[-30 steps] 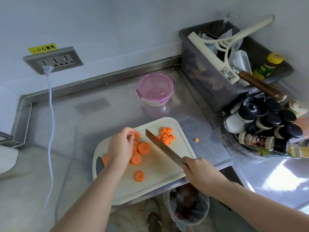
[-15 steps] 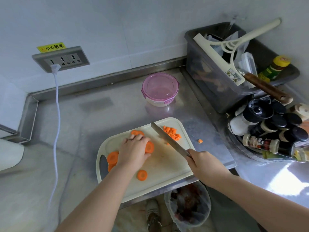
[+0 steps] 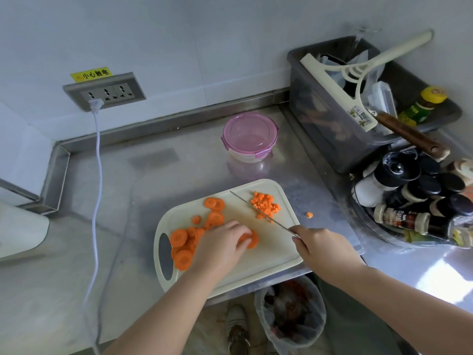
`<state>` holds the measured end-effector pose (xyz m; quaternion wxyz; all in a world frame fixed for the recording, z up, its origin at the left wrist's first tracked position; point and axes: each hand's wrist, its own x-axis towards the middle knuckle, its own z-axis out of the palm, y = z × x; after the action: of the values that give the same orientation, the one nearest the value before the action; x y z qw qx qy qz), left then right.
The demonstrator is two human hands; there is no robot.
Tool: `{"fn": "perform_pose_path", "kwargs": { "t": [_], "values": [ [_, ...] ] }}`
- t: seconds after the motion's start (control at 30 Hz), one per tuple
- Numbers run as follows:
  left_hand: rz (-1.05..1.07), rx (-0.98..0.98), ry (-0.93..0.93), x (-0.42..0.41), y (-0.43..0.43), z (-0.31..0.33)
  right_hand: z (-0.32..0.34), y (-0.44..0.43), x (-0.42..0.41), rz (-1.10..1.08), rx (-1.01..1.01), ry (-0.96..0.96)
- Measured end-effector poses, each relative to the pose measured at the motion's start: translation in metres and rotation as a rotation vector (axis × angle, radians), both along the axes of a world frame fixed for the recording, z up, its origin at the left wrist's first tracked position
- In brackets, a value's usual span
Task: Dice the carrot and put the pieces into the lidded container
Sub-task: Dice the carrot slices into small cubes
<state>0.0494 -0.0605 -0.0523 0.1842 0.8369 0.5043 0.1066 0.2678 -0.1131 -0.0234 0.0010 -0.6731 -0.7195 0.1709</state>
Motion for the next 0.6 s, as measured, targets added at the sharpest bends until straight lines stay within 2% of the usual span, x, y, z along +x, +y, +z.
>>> {"fn": "perform_pose_path", "kwargs": {
  "t": [0.1,0.13,0.2,0.3,0.37,0.43,0.6],
  "values": [
    [0.467,0.103,-0.314,-0.013,0.010,0.012,-0.001,0.000,0.003,0.058,0.088,-0.103],
    [0.529,0.129,-0.374,-0.016,0.016,0.016,0.000,0.001,0.004,0.094,0.130,-0.147],
    [0.378,0.137,-0.348,-0.014,0.030,0.025,0.005,0.004,0.009,0.154,0.194,-0.214],
    [0.013,0.006,-0.223,0.007,0.036,0.033,0.008,0.007,0.013,0.171,0.256,-0.263],
    [-0.103,-0.080,-0.096,0.022,0.038,0.029,0.007,0.010,0.016,0.177,0.283,-0.262],
    [-0.117,-0.127,-0.058,0.032,0.041,0.022,0.008,0.012,0.018,0.175,0.299,-0.254],
    [0.138,-0.037,-0.301,0.012,0.056,0.028,0.016,0.015,0.019,0.046,0.236,-0.161]
  ]
}}
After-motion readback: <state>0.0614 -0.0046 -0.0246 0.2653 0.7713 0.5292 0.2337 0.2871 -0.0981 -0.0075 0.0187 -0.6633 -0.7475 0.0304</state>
